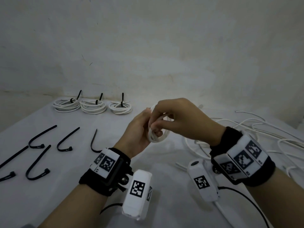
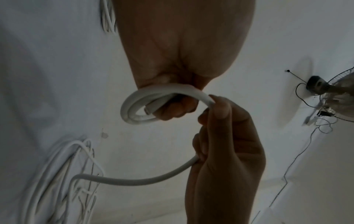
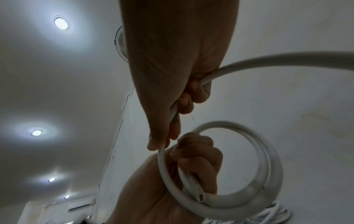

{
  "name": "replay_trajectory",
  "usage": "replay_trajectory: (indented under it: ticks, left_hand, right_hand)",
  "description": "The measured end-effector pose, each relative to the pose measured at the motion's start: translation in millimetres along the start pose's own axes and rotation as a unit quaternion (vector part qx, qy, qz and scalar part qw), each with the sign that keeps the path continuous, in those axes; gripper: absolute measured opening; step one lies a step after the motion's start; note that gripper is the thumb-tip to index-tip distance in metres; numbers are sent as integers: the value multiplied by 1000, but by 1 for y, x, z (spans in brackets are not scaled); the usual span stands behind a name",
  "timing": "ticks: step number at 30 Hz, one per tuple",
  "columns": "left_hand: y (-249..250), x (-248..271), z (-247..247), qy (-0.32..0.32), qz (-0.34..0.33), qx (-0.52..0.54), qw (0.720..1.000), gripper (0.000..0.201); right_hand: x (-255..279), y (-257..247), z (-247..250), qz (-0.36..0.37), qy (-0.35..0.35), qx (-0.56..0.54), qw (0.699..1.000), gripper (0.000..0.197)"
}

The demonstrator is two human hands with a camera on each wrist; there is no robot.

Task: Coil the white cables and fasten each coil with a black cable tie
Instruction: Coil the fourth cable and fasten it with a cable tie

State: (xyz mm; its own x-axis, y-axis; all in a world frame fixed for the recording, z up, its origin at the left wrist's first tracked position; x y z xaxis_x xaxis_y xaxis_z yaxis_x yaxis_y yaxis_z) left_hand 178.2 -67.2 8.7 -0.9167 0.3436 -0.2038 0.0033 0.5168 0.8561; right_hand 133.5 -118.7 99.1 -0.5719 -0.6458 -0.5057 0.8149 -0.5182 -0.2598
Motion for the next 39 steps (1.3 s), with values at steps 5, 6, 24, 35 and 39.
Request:
replay_trajectory:
  ticks: [5, 6, 24, 35, 39]
  left_hand:
    - [-4, 1, -9, -45, 25, 21, 998, 36]
    - [-6, 1, -10, -50, 33, 27, 998, 38]
    - [-12, 3, -12, -58, 75, 187, 978, 37]
    - [-33, 6, -18, -63, 125, 194, 971, 37]
    - [-31, 8, -23, -83, 130, 201, 967, 37]
  right_hand:
    - [-2, 17, 9, -54, 23, -59, 997, 9]
    - [-2, 20, 11, -59, 26, -63, 996, 9]
    - [22, 86, 28, -178, 137, -88, 970, 21]
    - [11, 70, 51, -124, 205, -42, 970, 17]
    - [11, 72, 55, -129, 225, -42, 965, 18]
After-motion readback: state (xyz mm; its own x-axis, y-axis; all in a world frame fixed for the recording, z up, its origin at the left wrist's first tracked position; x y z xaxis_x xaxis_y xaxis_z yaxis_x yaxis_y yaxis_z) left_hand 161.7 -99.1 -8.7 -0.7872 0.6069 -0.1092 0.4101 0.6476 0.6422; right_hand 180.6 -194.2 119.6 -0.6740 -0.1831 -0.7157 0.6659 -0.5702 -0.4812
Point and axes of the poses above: each hand's wrist, its own x-axis away from the middle knuckle, its own z-axis out of the back of the hand, y = z × x, the point moved 9 cm from there along -x, towards the middle knuckle, and after that the axes turned 3 degrees about -x, right-handed, at the moved point
